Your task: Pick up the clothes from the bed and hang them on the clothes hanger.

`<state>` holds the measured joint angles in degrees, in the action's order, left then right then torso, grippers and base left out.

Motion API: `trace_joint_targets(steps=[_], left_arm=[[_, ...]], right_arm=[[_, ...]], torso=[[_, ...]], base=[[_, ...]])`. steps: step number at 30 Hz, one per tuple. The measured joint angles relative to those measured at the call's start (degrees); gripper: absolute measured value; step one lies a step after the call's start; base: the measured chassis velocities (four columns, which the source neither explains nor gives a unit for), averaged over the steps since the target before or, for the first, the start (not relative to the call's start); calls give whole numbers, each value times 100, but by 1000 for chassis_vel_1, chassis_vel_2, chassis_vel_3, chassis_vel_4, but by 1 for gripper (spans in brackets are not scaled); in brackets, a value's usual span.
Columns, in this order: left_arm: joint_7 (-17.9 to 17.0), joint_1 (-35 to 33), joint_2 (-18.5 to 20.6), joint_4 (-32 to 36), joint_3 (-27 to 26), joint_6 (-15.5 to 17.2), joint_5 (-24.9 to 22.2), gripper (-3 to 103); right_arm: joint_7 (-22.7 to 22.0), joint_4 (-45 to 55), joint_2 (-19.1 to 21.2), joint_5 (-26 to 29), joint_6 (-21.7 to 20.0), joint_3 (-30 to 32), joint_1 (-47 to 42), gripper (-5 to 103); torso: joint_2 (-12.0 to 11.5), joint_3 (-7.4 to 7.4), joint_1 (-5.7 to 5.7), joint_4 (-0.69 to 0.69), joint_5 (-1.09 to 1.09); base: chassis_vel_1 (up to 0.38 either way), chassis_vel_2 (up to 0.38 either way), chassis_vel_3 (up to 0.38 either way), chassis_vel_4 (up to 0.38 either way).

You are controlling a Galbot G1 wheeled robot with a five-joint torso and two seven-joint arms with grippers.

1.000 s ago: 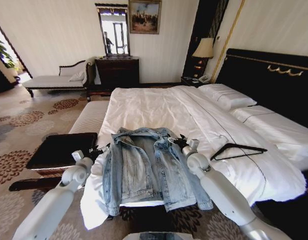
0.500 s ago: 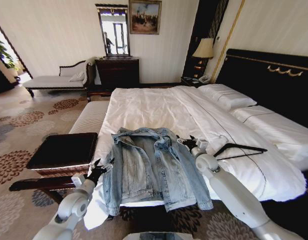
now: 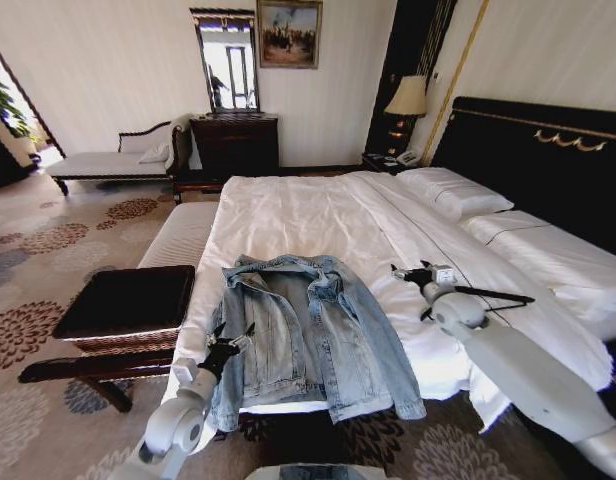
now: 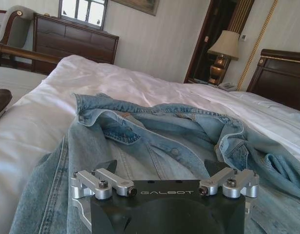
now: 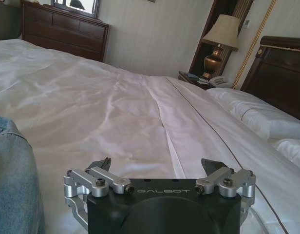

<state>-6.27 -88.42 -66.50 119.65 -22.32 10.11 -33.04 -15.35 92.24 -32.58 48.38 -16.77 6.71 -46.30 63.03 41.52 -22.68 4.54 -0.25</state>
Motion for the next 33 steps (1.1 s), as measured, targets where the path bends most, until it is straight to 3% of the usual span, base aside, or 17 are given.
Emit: trace_joint_targets(steps=[18, 33], left_arm=[[-60, -670, -60, 232, -184, -126, 62, 100], [-50, -1024, -201, 327, -371, -191, 187, 100]], right_arm=[[142, -199, -386, -90, 177, 254, -300, 100], [196, -120, -614, -232, 252, 412, -522, 100]], torso=[[0, 0, 0, -4, -1], [0, 0, -1, -2, -2]], base=[[-23, -21, 26, 20], [-248, -237, 261, 244]])
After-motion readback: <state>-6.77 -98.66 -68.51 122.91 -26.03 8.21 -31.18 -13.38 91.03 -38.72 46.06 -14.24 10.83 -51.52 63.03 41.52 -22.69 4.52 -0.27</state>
